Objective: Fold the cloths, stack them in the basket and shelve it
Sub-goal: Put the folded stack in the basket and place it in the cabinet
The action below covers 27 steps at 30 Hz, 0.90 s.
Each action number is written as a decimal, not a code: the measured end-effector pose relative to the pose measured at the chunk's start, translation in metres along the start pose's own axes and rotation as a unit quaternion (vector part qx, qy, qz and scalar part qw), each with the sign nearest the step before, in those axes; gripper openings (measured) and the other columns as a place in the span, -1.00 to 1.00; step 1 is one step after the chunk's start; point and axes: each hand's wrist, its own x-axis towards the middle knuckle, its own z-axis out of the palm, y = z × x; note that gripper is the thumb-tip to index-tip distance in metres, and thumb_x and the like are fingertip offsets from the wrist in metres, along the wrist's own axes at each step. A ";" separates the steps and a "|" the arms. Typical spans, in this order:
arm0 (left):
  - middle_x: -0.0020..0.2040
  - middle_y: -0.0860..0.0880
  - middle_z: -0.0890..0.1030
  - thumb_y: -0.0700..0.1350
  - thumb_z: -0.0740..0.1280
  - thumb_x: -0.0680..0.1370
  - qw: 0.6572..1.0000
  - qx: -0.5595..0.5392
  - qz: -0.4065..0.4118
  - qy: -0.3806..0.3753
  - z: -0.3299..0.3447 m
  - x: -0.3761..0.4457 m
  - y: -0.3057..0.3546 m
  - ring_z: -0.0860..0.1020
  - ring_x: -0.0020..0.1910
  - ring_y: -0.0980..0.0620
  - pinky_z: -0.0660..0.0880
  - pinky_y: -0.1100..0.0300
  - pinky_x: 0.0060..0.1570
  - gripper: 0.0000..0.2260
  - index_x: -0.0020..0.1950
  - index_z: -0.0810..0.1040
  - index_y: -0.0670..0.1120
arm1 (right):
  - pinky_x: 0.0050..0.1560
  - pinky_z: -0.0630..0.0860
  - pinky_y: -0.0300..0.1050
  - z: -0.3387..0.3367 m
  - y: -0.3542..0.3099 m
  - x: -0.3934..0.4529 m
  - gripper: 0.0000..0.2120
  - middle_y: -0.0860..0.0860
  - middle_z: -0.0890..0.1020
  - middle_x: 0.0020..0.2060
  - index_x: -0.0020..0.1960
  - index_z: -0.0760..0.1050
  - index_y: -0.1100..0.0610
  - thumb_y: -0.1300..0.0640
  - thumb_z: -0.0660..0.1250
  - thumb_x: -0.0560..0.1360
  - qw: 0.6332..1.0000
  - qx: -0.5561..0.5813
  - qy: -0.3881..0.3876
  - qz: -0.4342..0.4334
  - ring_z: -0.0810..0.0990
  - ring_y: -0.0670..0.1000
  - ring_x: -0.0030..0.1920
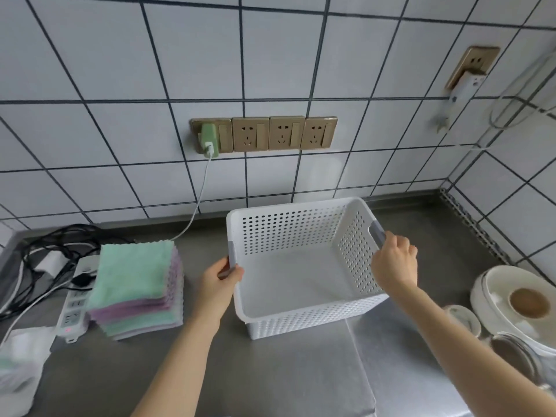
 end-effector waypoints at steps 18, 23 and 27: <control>-0.15 -0.03 0.65 -0.21 0.34 0.53 0.962 0.011 0.030 0.272 -0.189 0.037 -0.058 0.61 -0.13 -0.03 0.50 0.18 -0.12 -0.90 0.00 0.63 -0.12 | 0.27 0.37 -0.05 0.104 -0.323 -0.171 -0.61 0.09 0.44 0.28 0.37 0.32 0.19 0.04 0.15 0.60 0.910 0.243 -0.250 -0.225 0.43 0.10 0.27; -0.04 -0.02 0.60 -0.15 0.37 0.51 0.959 0.019 -0.032 0.282 -0.219 0.061 -0.079 0.56 -0.03 -0.02 0.41 0.18 -0.09 -0.82 0.10 0.56 -0.10 | 0.31 0.32 0.09 0.150 -0.349 -0.162 -0.41 0.17 0.35 0.31 0.39 0.22 0.21 -0.17 0.20 0.54 0.919 0.236 -0.308 -0.070 0.37 0.23 0.28; -0.02 0.03 0.55 -0.13 0.38 0.52 0.984 -0.003 -0.103 0.148 -0.219 0.073 -0.098 0.53 -0.01 0.01 0.40 0.17 -0.06 -0.74 0.18 0.46 -0.09 | 0.28 0.44 0.05 0.189 -0.344 -0.150 -0.18 0.12 0.45 0.27 0.37 0.26 0.23 -0.31 0.37 0.35 0.846 0.341 -0.400 0.091 0.51 0.14 0.21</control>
